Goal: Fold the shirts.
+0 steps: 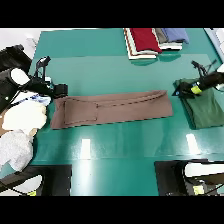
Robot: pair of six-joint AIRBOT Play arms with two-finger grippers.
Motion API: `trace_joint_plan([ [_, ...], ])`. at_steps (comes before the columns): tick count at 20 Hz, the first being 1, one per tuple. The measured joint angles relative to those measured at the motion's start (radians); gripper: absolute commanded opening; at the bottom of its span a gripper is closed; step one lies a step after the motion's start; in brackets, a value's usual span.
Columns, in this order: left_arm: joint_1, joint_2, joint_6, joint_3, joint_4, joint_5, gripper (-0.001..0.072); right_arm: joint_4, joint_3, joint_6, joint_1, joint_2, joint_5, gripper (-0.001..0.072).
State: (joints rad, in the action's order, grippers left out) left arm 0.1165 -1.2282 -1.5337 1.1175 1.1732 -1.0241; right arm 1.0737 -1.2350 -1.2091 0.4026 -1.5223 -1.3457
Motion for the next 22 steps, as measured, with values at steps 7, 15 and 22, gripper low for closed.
trace_joint_plan([
  [7, 0.000, -0.003, 0.060, 0.004, -0.186, 0.017, 0.0024, -0.197, 0.143, 0.093, 0.004, -0.091, 0.025, 0.0206],
  [15, 0.106, -0.089, 0.066, 0.002, -0.232, 0.080, 0.0023, -0.224, 0.046, 0.145, -0.102, -0.017, 0.033, 0.0013],
  [22, 0.352, -0.390, 0.074, 0.193, -0.238, 0.172, 0.0023, -0.241, -0.217, 0.007, -0.256, 0.120, -0.051, 0.0013],
])
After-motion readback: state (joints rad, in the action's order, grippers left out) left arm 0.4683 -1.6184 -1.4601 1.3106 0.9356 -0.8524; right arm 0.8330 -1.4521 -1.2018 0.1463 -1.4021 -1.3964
